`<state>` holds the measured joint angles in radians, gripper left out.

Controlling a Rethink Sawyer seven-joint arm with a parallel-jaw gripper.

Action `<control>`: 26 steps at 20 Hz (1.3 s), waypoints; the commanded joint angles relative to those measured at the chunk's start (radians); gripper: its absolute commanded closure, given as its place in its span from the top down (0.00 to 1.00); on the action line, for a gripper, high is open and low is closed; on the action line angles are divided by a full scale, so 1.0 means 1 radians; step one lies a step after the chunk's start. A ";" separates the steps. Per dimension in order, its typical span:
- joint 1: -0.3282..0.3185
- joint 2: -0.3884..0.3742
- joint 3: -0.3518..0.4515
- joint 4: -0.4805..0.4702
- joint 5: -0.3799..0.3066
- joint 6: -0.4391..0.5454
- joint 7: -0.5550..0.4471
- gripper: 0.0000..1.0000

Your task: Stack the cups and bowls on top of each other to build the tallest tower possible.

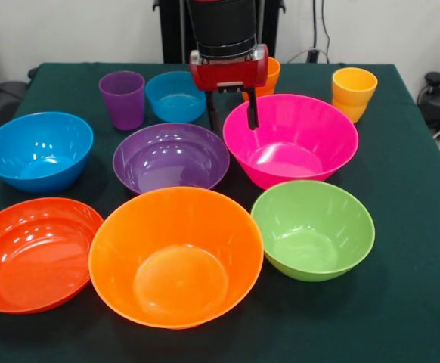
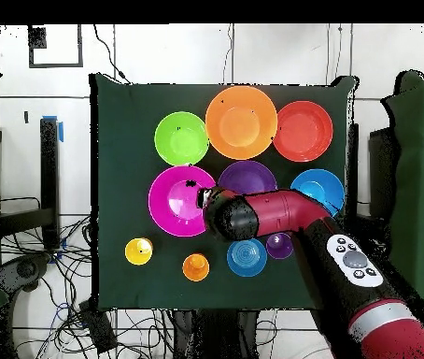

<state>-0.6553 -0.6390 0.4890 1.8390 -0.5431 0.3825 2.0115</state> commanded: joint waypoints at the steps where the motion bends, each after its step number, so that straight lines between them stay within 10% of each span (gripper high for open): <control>1: 0.014 0.062 0.039 -0.041 -0.097 0.072 -0.165 1.00; 13: 0.036 0.035 0.028 -0.036 -0.051 0.120 -0.125 1.00; 20: 0.032 -0.155 0.097 -0.034 0.116 0.383 -0.149 1.00; 26: 0.040 -0.137 0.113 -0.104 0.123 0.469 -0.165 1.00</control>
<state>-0.6463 -0.7713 0.5430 1.8147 -0.4352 0.7230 2.0115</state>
